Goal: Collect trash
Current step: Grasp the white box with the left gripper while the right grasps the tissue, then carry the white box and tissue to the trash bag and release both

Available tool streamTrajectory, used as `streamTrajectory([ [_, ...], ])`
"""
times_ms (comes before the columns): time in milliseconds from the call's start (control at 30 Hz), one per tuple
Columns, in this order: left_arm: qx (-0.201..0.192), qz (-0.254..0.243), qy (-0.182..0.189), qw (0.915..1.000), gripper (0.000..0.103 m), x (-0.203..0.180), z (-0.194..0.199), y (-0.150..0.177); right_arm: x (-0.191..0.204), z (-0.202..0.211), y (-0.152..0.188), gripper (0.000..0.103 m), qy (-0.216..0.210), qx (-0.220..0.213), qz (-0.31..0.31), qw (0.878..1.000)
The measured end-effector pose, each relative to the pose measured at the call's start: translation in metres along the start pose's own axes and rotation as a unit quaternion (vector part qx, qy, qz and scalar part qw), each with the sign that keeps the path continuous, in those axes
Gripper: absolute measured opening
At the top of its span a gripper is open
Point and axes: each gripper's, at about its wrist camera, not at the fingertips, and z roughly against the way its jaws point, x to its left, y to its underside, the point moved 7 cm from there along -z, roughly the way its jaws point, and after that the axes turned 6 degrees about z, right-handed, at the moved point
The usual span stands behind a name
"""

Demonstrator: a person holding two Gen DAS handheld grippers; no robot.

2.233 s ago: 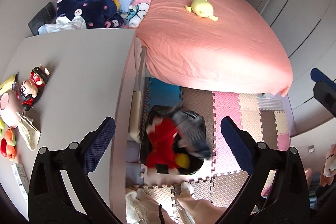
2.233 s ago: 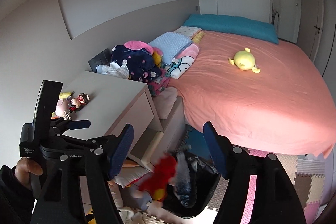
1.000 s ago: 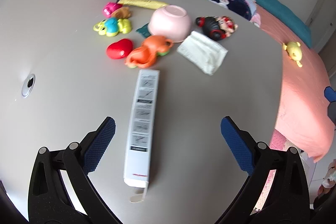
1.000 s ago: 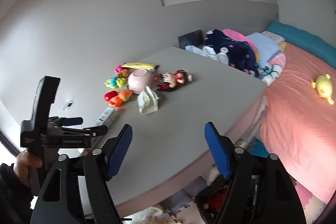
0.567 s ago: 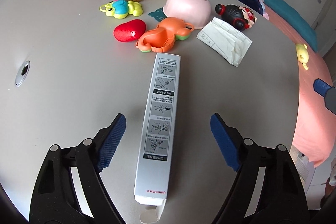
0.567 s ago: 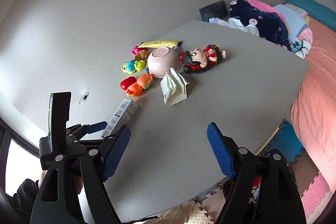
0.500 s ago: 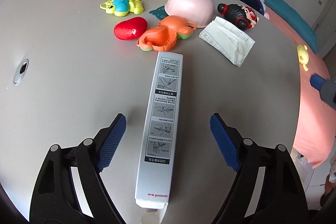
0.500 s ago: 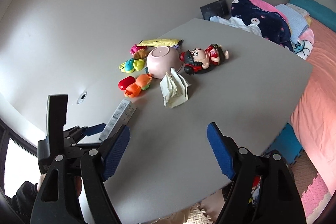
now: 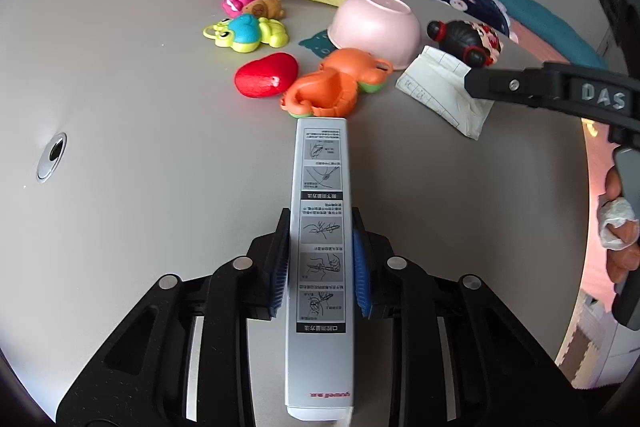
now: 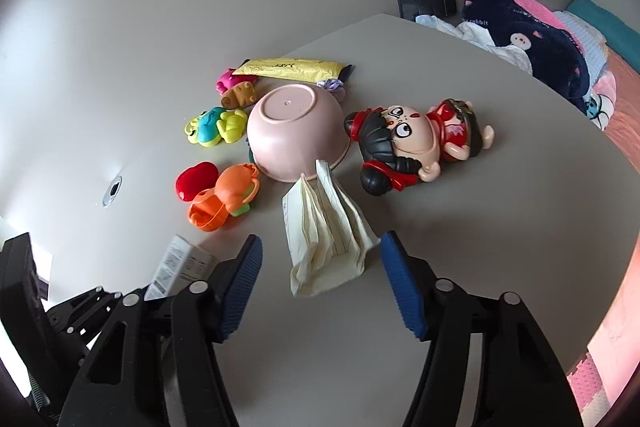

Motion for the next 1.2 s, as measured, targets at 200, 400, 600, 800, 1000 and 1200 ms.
streamTrajectory([
  [200, 0.0, 0.006, 0.007, 1.0, 0.027, 0.001, -0.001, -0.001, 0.005, -0.017, 0.006, 0.016, 0.015, 0.025, 0.016, 0.999],
  [400, 0.004, 0.013, 0.022, 0.9997, 0.027, 0.003, 0.001, 0.001, 0.006, -0.01, 0.013, 0.001, 0.002, 0.023, 0.01, 1.0],
  [600, -0.009, 0.014, 0.028, 0.9995, 0.027, 0.001, 0.016, -0.004, 0.011, 0.018, 0.02, 0.001, -0.007, -0.001, 0.01, 1.0],
  [800, -0.03, -0.001, 0.036, 0.9989, 0.027, -0.012, 0.038, -0.011, 0.007, 0.056, 0.023, 0.001, -0.01, -0.035, 0.002, 0.999],
  [1000, -0.041, -0.035, 0.055, 0.997, 0.027, -0.042, 0.057, -0.012, 0.002, 0.097, 0.035, 0.001, -0.01, -0.067, -0.017, 0.998],
  [1200, -0.046, -0.081, 0.082, 0.9923, 0.027, -0.088, 0.07, -0.01, -0.02, 0.14, 0.058, 0.001, 0.007, -0.095, -0.045, 0.994],
])
